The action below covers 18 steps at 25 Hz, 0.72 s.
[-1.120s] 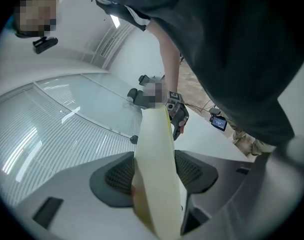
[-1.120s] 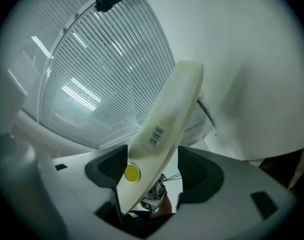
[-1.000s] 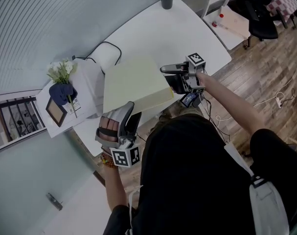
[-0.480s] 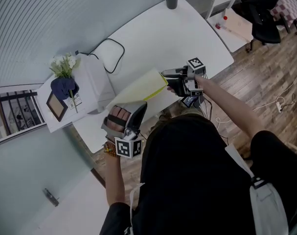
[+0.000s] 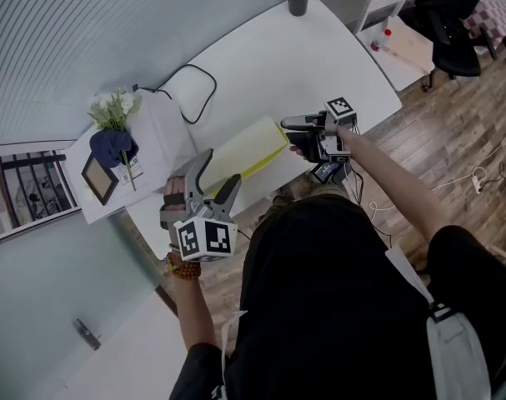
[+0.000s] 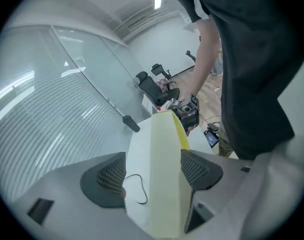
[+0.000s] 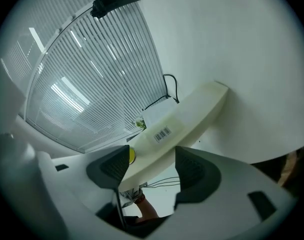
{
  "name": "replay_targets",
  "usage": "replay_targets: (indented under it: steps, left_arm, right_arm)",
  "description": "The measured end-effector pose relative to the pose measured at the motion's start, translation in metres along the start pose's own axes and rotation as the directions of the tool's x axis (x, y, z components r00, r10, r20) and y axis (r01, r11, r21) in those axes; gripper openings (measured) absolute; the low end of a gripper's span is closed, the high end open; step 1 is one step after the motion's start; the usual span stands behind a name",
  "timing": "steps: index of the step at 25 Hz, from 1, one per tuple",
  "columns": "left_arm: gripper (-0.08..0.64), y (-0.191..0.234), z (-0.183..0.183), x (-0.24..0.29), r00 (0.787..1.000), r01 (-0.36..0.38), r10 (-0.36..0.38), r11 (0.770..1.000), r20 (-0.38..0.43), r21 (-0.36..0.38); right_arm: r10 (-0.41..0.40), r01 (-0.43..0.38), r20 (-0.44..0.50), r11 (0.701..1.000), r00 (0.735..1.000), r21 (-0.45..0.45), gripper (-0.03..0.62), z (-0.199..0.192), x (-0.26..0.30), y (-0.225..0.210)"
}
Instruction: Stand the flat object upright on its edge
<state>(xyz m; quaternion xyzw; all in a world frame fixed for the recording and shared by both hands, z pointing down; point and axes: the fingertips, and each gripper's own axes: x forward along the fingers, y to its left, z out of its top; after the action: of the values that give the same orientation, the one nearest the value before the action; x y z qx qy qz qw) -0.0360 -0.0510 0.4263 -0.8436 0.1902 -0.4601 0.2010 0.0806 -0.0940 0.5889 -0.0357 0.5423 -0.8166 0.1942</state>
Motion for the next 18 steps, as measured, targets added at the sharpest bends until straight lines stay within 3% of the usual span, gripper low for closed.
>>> replay_targets:
  steps: [3,8,13,18]
  left_arm:
    - [0.344,-0.015,-0.003,0.002,0.988,0.143,-0.146,0.988,-0.049,-0.052]
    - [0.367,-0.046,-0.01,0.011,0.94,0.324,-0.331,0.942,-0.086,-0.088]
    - [0.371,-0.058,-0.027,0.029,0.919,0.36,-0.365,0.931,-0.147,-0.063]
    - [0.371,-0.064,-0.03,0.044,0.92,0.367,-0.38,0.921,-0.095,-0.13]
  right_arm:
    - [-0.015,0.015,-0.005,1.0,1.0,-0.003,0.265,-0.002,0.002,-0.004]
    - [-0.037,0.037,0.004,0.999,0.999,0.012,0.265,-0.004,0.007,-0.013]
    - [-0.016,0.017,-0.058,1.0,0.998,0.014,0.265,-0.017,0.019,-0.009]
    - [-0.097,0.095,-0.112,0.995,0.989,-0.021,0.269,-0.024,0.025,-0.018]
